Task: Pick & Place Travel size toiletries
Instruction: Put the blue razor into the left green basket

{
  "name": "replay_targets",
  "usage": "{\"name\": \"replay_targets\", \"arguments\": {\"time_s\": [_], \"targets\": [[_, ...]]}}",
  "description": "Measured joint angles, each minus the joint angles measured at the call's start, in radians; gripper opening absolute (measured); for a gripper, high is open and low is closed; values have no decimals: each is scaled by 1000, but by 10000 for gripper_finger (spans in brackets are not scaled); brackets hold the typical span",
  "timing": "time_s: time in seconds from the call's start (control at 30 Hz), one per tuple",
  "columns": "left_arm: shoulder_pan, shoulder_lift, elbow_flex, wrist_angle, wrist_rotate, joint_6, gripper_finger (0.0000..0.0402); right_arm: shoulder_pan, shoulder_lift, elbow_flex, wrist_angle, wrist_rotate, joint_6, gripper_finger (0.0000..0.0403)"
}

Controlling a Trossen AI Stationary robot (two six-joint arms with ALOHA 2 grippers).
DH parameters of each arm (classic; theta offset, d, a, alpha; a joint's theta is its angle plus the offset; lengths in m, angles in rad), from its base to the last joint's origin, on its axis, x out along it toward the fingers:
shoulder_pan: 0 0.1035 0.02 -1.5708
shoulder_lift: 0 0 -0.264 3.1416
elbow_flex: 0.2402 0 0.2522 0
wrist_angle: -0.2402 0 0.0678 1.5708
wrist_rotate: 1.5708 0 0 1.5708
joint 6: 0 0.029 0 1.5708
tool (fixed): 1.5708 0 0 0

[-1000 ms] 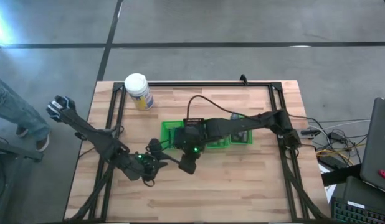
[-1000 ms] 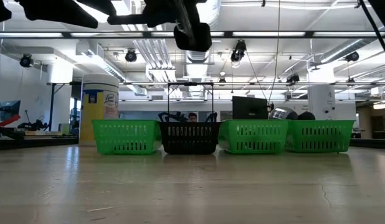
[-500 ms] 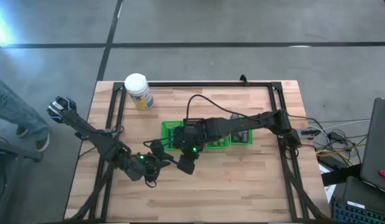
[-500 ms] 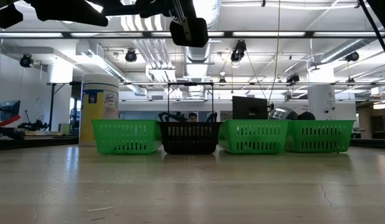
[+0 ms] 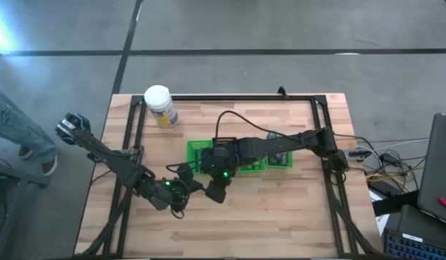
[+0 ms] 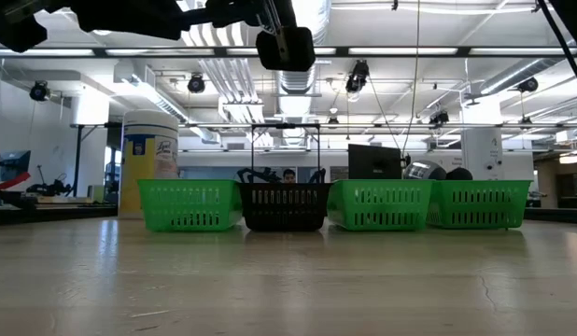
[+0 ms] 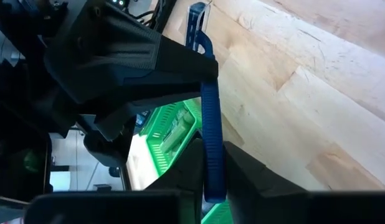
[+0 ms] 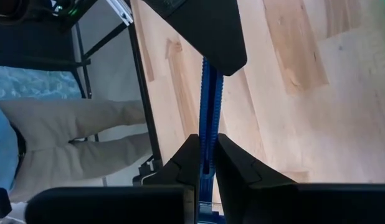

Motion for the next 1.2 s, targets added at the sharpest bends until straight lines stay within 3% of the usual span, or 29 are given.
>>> {"name": "replay_targets", "arguments": {"time_s": [0.2, 0.43, 0.5, 0.63, 0.77, 0.93, 1.07, 1.2], "targets": [[0, 2, 0, -11, -1, -1, 46, 1, 0, 0, -13, 20, 11, 51], [-2, 0, -2, -160, 4, -163, 39, 2, -41, 3, -61, 75, 4, 178], [-9, -2, -2, -205, -25, -240, 40, 8, -63, 2, -103, 140, -25, 216], [-20, -23, -2, -263, -94, -435, 40, 35, -146, 2, -208, 419, -30, 280], [-14, -44, -2, -326, -145, -823, 40, 56, -253, -13, -349, 697, 107, 322], [1, -45, -19, -334, -172, -1632, 39, 115, -375, -69, -510, 1024, 422, 346], [1, -32, -80, -287, -176, -2144, 40, 159, -451, -164, -516, 1099, 571, 347], [14, -31, -165, -211, -183, -2455, 41, 178, -482, -257, -516, 1102, 622, 334]]}}
